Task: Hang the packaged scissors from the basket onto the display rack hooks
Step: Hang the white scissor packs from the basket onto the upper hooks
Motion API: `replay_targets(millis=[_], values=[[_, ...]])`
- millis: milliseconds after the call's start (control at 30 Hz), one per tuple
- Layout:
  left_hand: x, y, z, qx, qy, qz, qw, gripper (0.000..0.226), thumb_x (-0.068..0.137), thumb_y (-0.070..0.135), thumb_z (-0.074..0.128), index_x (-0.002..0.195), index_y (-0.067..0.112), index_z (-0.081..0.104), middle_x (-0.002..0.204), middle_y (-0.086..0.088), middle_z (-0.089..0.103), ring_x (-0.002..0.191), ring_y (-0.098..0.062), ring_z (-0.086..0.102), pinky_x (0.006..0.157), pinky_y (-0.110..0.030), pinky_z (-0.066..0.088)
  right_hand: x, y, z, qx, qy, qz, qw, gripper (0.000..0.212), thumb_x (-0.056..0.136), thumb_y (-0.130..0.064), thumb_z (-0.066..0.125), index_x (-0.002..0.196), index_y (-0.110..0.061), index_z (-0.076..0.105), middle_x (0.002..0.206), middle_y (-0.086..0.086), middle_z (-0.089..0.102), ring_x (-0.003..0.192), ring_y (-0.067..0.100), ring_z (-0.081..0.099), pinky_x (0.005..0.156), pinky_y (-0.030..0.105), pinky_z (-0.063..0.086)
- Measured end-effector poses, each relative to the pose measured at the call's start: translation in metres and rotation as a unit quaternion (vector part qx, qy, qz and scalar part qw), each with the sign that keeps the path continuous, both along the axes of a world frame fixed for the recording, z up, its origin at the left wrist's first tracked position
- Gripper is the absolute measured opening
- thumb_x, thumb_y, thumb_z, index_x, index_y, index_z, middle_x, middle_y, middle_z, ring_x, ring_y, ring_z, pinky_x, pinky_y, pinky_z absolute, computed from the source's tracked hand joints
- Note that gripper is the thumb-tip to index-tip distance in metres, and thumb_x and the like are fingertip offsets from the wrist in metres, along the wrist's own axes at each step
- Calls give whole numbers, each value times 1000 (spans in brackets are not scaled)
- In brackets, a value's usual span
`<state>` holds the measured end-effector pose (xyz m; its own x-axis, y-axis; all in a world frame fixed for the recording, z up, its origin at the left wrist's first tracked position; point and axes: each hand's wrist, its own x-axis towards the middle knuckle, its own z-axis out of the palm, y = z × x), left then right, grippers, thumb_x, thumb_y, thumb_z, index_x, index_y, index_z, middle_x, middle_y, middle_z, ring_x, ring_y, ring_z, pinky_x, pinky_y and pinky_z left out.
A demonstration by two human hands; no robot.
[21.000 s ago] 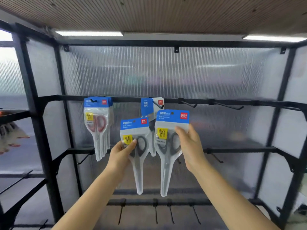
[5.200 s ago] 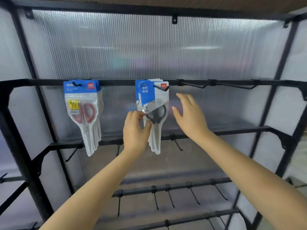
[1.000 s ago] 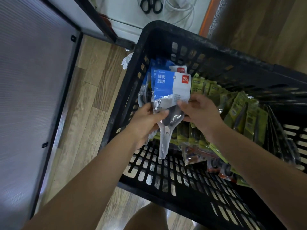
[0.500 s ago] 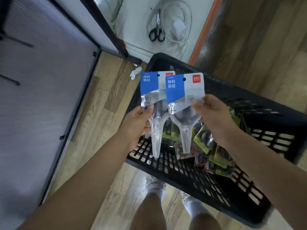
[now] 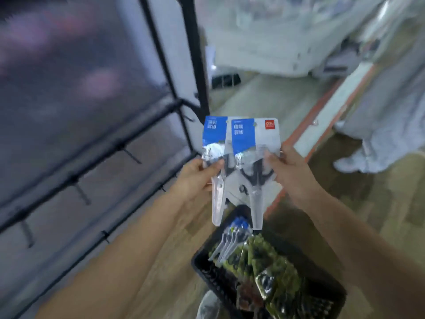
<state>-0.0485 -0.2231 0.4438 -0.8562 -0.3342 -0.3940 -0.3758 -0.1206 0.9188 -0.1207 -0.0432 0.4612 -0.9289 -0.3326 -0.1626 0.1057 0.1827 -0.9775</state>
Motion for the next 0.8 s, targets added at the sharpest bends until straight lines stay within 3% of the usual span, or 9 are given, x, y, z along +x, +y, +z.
replay_targets(millis=[100, 167, 200, 267, 333, 433, 500, 600, 800], values=[[33, -11, 89, -38, 52, 33, 997, 11, 87, 25, 65, 80, 17, 61, 79, -6, 65, 67, -17, 59, 63, -30, 52, 20, -22, 85, -17, 30, 41, 999, 9, 96, -24, 51, 87, -25, 51, 87, -2, 61, 89, 17, 55, 78, 37, 44], [59, -19, 137, -39, 87, 70, 993, 9, 87, 24, 65, 81, 18, 62, 74, 0, 68, 70, -17, 61, 70, -33, 53, 35, -39, 128, -25, 51, 75, 996, 6, 95, -29, 52, 90, -26, 51, 97, 0, 63, 93, 17, 57, 85, 40, 46], [74, -22, 158, -45, 107, 94, 989, 9, 88, 21, 64, 81, 17, 61, 69, 4, 68, 63, -11, 62, 64, -27, 54, 42, -48, 146, -39, 66, 93, 993, 7, 93, -31, 54, 91, -24, 53, 98, 5, 64, 91, 18, 58, 84, 40, 46], [105, -31, 192, -68, 137, 142, 978, 8, 90, 19, 62, 84, 14, 59, 70, 2, 66, 57, -8, 61, 56, -24, 52, 61, -66, 184, -73, 91, 124, 985, 14, 90, -32, 57, 90, -18, 56, 86, 7, 64, 79, 16, 58, 74, 35, 46], [139, -42, 216, -82, 156, 185, 967, 13, 90, 21, 62, 94, 9, 60, 79, -4, 66, 66, -16, 61, 66, -34, 52, 88, -81, 213, -108, 90, 147, 979, 9, 95, -22, 54, 87, -19, 55, 74, -4, 58, 64, 1, 54, 61, 20, 42], [190, -61, 229, -79, 174, 235, 953, 13, 90, 18, 62, 99, 9, 63, 86, -5, 68, 80, -22, 60, 76, -38, 50, 125, -98, 220, -109, 94, 200, 969, 9, 97, -16, 50, 90, -19, 55, 73, -8, 52, 55, -11, 49, 53, 10, 37], [225, -71, 226, -79, 182, 262, 944, 6, 90, 14, 61, 96, 13, 64, 87, -2, 69, 80, -18, 62, 76, -35, 50, 149, -111, 215, -111, 80, 243, 960, 7, 96, -19, 50, 95, -17, 57, 80, -4, 58, 69, -1, 55, 60, 17, 39], [279, -84, 214, -69, 170, 300, 936, 14, 90, 15, 62, 103, 11, 64, 90, 0, 73, 81, -15, 66, 72, -29, 52, 185, -138, 203, -97, 53, 277, 955, 8, 95, -20, 54, 98, -16, 60, 88, 6, 61, 80, 14, 55, 69, 27, 37], [369, -115, 208, -55, 156, 377, 911, 20, 89, 17, 63, 107, 8, 65, 93, -8, 73, 85, -24, 65, 74, -37, 50, 250, -188, 209, -103, 37, 330, 938, 10, 95, -15, 54, 93, -6, 58, 73, -2, 56, 66, 10, 48, 58, 24, 32]])
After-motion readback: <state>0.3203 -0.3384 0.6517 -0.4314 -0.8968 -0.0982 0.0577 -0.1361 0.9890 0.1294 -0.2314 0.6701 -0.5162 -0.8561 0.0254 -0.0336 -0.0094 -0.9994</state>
